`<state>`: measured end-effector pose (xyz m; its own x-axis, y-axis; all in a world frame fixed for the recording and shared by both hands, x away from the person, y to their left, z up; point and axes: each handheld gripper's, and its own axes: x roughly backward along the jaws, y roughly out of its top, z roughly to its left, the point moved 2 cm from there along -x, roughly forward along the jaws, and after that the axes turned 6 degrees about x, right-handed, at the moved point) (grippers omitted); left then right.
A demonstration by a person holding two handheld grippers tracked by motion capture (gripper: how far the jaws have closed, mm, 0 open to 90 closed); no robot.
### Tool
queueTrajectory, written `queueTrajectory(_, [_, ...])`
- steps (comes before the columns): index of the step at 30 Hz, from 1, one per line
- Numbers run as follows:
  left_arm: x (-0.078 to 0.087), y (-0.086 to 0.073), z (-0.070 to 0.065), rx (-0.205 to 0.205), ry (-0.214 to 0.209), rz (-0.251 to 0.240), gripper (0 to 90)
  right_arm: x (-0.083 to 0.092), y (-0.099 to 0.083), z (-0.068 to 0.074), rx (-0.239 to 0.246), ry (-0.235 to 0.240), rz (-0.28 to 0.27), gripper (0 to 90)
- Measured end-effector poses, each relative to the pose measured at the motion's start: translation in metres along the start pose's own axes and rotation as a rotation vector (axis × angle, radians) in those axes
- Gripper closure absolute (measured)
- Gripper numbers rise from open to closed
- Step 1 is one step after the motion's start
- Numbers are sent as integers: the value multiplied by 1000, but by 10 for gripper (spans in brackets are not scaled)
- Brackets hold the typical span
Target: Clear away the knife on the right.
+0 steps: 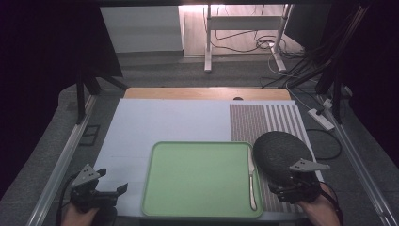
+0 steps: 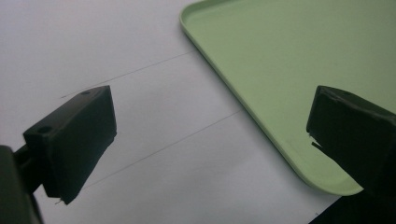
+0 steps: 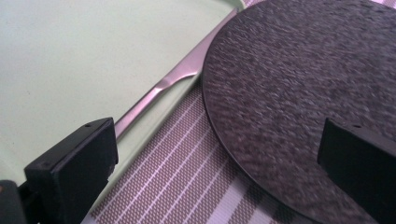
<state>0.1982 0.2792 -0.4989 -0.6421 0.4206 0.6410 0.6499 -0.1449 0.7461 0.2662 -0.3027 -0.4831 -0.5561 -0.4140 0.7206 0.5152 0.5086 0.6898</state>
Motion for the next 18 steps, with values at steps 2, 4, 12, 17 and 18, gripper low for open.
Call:
queueTrajectory(2, [0,0,0,2,0,0,25,3,-3,-1,-11,-2,-5,0])
queueTrajectory(4, [0,0,0,3,0,0,25,5,-6,-2,-22,0,-8,0])
queueTrajectory(12, [0,0,0,4,0,3,25,15,-11,-6,-50,-15,-33,0])
queueTrajectory(17, [0,0,0,4,0,2,25,20,-14,-6,-55,-25,-39,0])
queueTrajectory(18, [0,0,0,4,0,2,25,21,-15,-6,-54,-31,-43,0])
